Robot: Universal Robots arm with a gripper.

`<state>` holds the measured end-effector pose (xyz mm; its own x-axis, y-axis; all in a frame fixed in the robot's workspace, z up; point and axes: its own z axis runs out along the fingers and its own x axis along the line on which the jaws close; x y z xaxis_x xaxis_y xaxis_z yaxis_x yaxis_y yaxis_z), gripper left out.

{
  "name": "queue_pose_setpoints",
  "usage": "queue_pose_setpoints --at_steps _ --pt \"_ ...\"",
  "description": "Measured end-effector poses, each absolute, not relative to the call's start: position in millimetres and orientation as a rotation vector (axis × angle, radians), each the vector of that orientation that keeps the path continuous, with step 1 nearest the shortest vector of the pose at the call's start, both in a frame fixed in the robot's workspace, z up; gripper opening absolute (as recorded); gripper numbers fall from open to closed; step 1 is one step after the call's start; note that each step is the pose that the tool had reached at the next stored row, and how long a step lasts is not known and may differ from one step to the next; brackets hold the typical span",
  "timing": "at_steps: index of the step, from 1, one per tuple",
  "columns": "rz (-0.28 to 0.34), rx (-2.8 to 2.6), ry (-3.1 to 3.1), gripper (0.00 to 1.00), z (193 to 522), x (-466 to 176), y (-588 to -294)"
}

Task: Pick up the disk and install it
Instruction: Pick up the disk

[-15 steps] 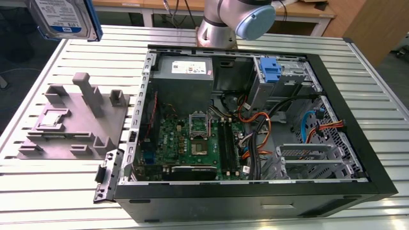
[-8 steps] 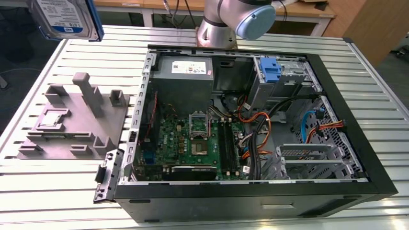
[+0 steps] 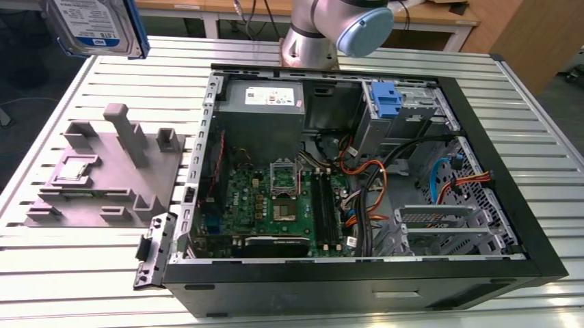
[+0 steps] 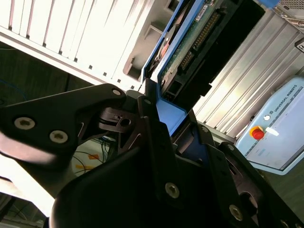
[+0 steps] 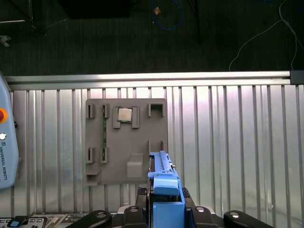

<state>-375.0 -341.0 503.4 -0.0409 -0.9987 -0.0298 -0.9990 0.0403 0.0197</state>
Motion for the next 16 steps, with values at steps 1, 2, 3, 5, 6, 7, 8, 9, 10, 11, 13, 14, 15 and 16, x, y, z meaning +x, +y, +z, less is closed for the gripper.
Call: queue_pose_setpoints --at_steps 1,2,3,5,6,7,8,9,10,11,13,14,15,16 --pt "0.055 -2.17 2.26 0.36 503.4 -374.9 -341.0" --pt "0.055 -2.17 2.26 0.36 503.4 -374.7 -341.0" --pt "0.055 -2.17 2.26 0.36 503.4 -374.2 -341.0" --pt "0.055 -2.17 2.26 0.36 503.4 -373.0 -341.0" --pt "0.055 -2.17 2.26 0.36 503.4 -372.2 -341.0" --pt "0.055 -2.17 2.26 0.36 503.3 -371.5 -341.0" --pt "0.055 -2.17 2.26 0.36 503.4 -370.9 -341.0" --pt "0.055 -2.17 2.26 0.36 503.4 -370.2 -341.0" --pt "0.055 -2.17 2.26 0.36 503.4 -369.7 -341.0" --pt "0.055 -2.17 2.26 0.36 503.4 -369.2 -341.0" --pt "0.055 -2.17 2.26 0.36 503.4 -368.3 -341.0" --pt "0.055 -2.17 2.26 0.36 503.4 -368.0 -341.0" --pt "0.055 -2.17 2.26 0.36 503.3 -367.7 -341.0" --pt "0.055 -2.17 2.26 0.36 503.4 -367.4 -341.0"
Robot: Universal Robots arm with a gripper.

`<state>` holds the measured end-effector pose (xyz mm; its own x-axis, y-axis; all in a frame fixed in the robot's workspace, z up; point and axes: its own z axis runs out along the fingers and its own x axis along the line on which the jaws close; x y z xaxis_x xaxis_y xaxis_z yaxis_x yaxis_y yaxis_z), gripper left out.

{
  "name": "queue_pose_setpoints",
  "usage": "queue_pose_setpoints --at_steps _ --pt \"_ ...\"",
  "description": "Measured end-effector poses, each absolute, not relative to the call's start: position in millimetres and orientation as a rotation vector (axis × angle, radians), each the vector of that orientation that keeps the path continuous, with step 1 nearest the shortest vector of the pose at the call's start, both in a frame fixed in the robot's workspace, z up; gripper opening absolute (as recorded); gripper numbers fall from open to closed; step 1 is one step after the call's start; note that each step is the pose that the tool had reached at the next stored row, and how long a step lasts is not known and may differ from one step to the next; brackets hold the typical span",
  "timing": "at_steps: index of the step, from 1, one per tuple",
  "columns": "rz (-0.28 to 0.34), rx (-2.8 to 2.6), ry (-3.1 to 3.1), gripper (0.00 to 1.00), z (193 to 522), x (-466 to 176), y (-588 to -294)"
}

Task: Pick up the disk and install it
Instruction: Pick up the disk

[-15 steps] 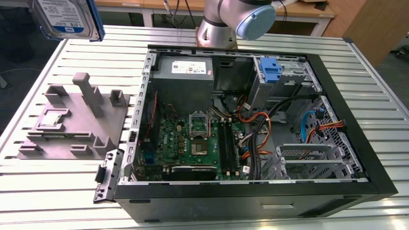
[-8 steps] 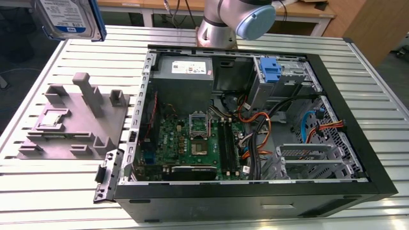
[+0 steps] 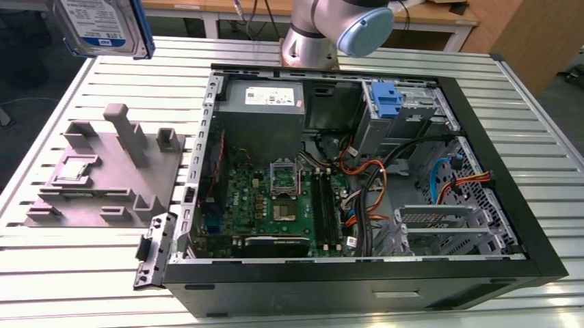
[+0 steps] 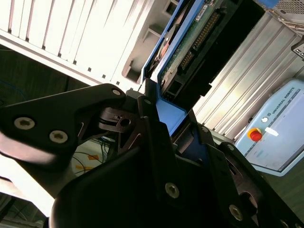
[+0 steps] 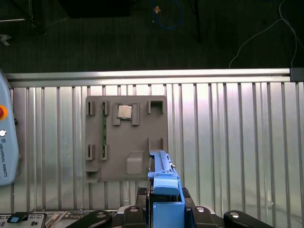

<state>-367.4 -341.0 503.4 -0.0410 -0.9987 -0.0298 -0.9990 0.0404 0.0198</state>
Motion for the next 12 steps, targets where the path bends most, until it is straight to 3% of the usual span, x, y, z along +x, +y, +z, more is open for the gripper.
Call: queue_pose_setpoints --at_steps 12 --pt "0.055 -2.17 2.26 0.36 503.4 -364.4 -341.0"
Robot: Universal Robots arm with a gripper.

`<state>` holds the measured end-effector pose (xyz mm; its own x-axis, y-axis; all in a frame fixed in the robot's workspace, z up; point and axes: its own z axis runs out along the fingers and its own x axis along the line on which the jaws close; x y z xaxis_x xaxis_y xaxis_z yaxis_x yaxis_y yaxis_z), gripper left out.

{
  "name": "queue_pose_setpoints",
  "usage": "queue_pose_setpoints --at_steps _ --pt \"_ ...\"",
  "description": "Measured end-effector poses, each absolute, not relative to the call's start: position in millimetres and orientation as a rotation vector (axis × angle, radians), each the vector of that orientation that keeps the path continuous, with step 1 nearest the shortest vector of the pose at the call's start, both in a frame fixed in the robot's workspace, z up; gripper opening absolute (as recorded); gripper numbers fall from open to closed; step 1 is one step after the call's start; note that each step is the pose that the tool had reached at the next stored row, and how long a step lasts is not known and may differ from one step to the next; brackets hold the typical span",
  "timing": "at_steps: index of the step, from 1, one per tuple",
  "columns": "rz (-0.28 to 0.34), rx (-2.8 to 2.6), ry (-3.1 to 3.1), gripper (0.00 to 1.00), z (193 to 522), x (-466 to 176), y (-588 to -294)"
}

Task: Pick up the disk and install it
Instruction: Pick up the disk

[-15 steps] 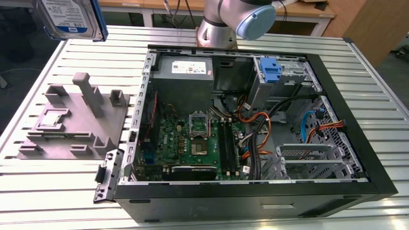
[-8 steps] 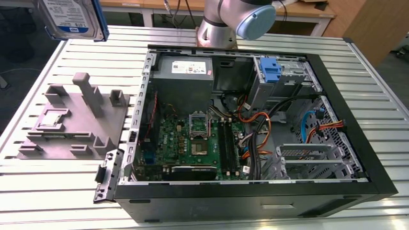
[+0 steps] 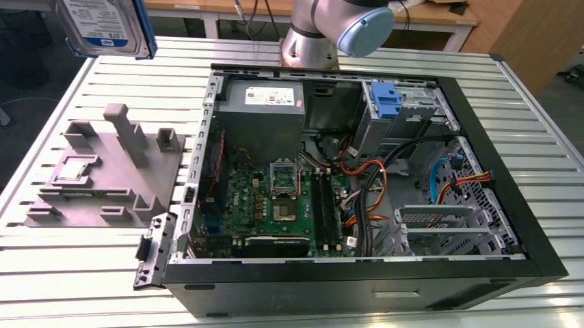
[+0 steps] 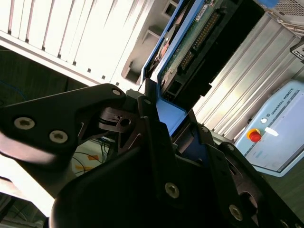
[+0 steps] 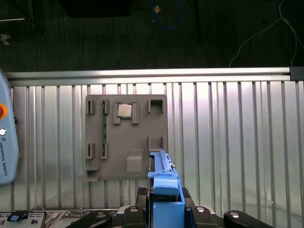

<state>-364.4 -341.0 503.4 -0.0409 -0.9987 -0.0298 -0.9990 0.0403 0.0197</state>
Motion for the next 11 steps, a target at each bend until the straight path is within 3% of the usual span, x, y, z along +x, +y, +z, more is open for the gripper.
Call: queue_pose_setpoints --at_steps 11 --pt "0.055 -2.17 2.26 0.36 503.4 -361.9 -341.0"
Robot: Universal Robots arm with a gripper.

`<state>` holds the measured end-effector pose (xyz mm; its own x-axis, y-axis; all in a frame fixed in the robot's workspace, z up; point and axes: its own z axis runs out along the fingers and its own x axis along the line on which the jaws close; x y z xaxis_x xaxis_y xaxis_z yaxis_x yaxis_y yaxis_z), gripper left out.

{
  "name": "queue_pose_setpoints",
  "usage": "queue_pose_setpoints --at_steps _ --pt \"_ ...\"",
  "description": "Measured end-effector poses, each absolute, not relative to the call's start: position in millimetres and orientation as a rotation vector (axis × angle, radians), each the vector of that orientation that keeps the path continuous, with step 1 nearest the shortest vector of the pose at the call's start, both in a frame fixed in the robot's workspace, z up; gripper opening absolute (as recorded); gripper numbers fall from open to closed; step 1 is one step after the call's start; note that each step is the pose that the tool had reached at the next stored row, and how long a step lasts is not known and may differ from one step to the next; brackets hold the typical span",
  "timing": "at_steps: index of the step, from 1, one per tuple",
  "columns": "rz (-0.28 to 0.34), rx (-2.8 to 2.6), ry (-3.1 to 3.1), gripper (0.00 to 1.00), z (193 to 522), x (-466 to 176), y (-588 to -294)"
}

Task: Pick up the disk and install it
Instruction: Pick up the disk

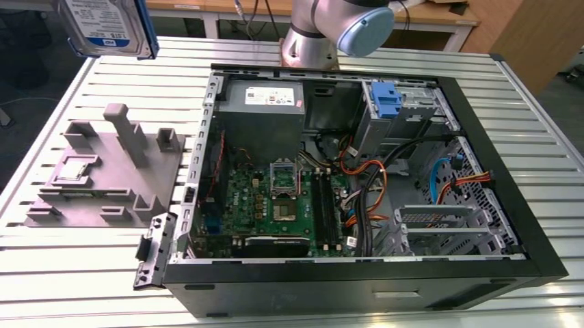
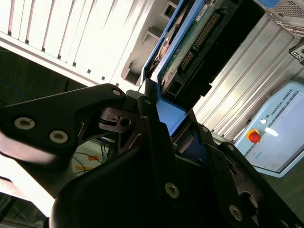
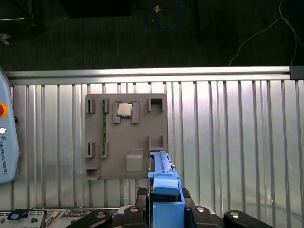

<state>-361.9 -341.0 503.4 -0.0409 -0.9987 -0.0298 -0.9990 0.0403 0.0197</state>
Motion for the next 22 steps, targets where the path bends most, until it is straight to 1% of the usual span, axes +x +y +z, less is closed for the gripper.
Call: queue_pose_setpoints --at_steps 22 --pt "0.055 -2.17 2.26 0.36 503.4 -354.9 -341.0"
